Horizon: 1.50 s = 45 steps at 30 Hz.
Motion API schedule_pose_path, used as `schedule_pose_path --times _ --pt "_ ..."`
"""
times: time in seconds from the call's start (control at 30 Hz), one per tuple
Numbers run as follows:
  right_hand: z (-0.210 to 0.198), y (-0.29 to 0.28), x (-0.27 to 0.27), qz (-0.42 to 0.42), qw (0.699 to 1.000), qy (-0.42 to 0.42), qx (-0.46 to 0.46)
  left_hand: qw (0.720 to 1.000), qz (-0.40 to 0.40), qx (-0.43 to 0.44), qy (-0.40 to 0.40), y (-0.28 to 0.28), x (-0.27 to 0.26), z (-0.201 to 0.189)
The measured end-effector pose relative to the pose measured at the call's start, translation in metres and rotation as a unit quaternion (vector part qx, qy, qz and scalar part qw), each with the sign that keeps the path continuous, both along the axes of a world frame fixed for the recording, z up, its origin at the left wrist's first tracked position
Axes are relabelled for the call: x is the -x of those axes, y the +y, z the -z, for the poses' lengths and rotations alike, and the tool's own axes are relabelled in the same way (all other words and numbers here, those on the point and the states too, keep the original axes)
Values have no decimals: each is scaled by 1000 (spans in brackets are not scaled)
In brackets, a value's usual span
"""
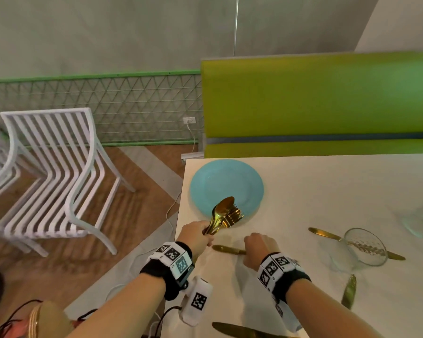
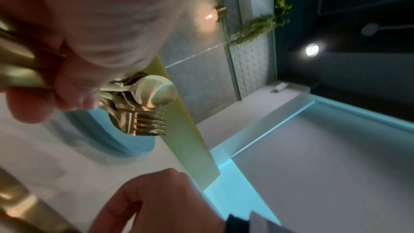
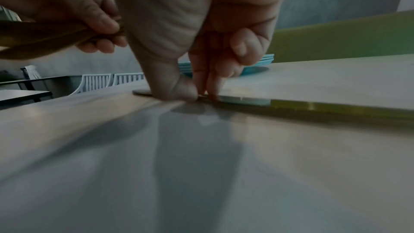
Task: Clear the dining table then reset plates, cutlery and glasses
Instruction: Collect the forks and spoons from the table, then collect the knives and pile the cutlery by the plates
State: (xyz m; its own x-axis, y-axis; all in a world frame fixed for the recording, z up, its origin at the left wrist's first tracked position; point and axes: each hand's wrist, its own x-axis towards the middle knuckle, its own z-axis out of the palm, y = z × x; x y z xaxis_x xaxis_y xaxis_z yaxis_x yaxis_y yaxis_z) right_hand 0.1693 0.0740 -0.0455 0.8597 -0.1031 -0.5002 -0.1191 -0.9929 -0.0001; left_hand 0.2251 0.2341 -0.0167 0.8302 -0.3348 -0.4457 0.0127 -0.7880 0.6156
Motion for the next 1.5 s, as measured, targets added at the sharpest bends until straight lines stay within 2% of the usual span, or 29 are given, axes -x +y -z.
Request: schedule_pose_path --times 0.27,0.5,0.83,1.1,1.33,1.43,1.5 --pt "-10 -23 32 -34 997 63 -17 987 140 -83 -16 -17 -3 16" --pt "-26 -42 54 -19 997 63 -40 971 221 -93 -26 -36 -2 30" --pt "-42 -49 75 -8 998 55 -19 953 242 -93 -158 -42 -8 51" --pt "-47 -54 85 -5 999 48 -16 959 198 -111 -168 -44 -9 60" --pt "-48 -52 90 -8 999 44 -20 955 200 -132 -176 -48 -1 53" --pt "-49 -54 92 -2 999 36 -24 959 189 -109 -182 -52 4 43" --pt "-51 -55 93 1 999 29 -27 960 189 -62 -196 -60 11 28"
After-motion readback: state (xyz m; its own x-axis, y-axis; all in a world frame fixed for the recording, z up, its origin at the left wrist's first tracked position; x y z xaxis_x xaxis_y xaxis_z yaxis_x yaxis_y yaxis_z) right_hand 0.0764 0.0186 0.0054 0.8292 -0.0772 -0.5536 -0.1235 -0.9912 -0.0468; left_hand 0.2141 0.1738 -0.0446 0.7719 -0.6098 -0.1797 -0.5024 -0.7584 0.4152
